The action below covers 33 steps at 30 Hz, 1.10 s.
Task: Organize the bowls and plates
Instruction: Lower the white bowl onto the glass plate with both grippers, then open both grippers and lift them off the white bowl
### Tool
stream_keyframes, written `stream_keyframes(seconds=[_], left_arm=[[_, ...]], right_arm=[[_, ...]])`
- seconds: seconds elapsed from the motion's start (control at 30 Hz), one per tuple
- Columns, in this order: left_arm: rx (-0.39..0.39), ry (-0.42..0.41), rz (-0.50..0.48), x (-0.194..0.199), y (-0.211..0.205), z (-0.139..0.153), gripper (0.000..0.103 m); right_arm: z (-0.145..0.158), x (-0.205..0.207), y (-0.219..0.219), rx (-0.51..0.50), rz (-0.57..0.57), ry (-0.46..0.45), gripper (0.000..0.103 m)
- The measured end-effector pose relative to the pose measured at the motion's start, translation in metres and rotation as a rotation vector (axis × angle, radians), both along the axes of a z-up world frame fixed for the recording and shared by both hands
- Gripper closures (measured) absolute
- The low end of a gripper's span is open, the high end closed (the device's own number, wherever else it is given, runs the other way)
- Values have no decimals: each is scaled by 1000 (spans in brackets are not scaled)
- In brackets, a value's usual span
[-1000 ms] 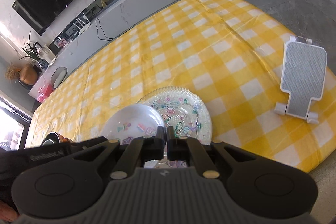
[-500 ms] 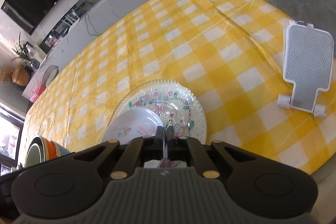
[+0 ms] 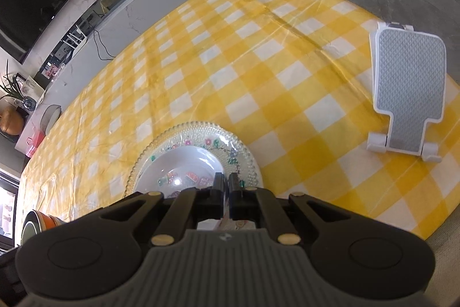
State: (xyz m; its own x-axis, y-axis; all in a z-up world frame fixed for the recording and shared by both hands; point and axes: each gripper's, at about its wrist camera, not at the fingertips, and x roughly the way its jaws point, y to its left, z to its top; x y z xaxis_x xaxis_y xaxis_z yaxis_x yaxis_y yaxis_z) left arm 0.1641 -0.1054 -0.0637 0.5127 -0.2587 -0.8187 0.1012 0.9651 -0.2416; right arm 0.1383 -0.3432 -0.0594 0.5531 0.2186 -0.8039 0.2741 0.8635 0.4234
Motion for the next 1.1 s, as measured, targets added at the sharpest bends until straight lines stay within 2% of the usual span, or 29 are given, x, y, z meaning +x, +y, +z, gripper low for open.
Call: stream_keyframes(seconds=[0.57, 0.6, 0.73, 0.97, 1.1], left_arm=[[53, 14, -21, -1, -6, -1, 97], [50, 15, -20, -2, -5, -1, 93], [44, 1, -14, -4, -3, 4, 77], [41, -76, -25, -17, -3, 27, 57], [43, -113, -52, -29, -3, 42, 45]], right_arm=[[2, -2, 1, 10, 2, 0, 99], [2, -2, 1, 13, 1, -3, 99], [5, -5, 1, 21, 2, -31, 84], [14, -13, -3, 12, -26, -78, 62], [19, -19, -6, 2, -48, -105, 56]])
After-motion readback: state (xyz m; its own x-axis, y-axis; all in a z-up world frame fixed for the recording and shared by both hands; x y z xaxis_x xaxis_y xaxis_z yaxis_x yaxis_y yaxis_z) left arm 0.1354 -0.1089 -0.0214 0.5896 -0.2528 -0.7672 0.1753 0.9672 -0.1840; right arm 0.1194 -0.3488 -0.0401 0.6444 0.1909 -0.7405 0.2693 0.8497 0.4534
